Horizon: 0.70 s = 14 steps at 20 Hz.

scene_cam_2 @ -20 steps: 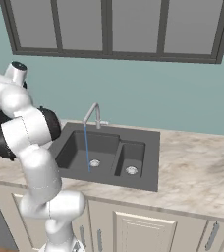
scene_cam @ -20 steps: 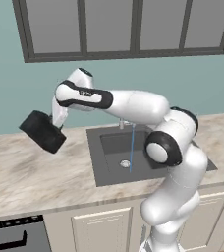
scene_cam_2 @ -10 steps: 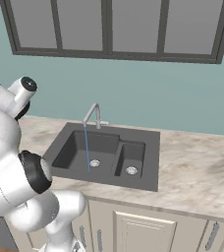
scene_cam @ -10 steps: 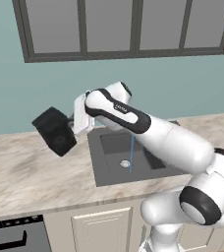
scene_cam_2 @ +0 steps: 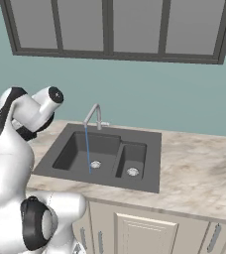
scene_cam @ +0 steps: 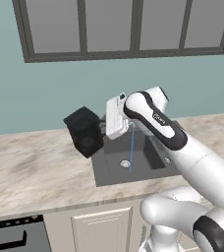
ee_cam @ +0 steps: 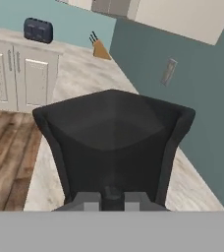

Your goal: Turn on the sink faucet and place the jug under the water for a few seconds to fill it up.

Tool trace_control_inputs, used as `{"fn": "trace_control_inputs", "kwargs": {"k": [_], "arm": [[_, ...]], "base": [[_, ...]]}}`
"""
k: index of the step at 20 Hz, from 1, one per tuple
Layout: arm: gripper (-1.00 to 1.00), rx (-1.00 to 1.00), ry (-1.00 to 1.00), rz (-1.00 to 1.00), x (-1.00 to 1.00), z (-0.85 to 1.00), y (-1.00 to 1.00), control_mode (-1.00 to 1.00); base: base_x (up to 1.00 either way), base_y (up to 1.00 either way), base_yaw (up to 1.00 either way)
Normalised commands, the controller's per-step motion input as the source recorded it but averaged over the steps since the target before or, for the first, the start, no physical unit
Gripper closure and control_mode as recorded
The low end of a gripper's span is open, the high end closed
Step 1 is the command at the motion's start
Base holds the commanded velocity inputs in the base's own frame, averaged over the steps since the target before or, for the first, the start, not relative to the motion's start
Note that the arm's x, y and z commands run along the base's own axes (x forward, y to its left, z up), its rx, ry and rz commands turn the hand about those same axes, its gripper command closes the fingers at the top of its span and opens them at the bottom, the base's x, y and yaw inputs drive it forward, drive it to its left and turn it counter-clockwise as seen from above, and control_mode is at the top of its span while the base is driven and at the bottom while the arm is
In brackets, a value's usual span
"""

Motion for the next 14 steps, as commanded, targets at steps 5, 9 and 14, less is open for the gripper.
{"fn": "trace_control_inputs", "kwargs": {"k": [5, 9, 14], "arm": [[1.0, 0.0, 0.05, -0.07, -0.23, -0.29, -1.0, -1.0], [1.0, 0.0, 0.04, -0.05, -0.13, -0.45, -1.0, -1.0], [1.0, 0.0, 0.0, -0.04, -0.01, -0.67, -1.0, -1.0]], "base": [[0.0, 0.0, 0.0], [0.0, 0.0, 0.0], [0.0, 0.0, 0.0]]}}
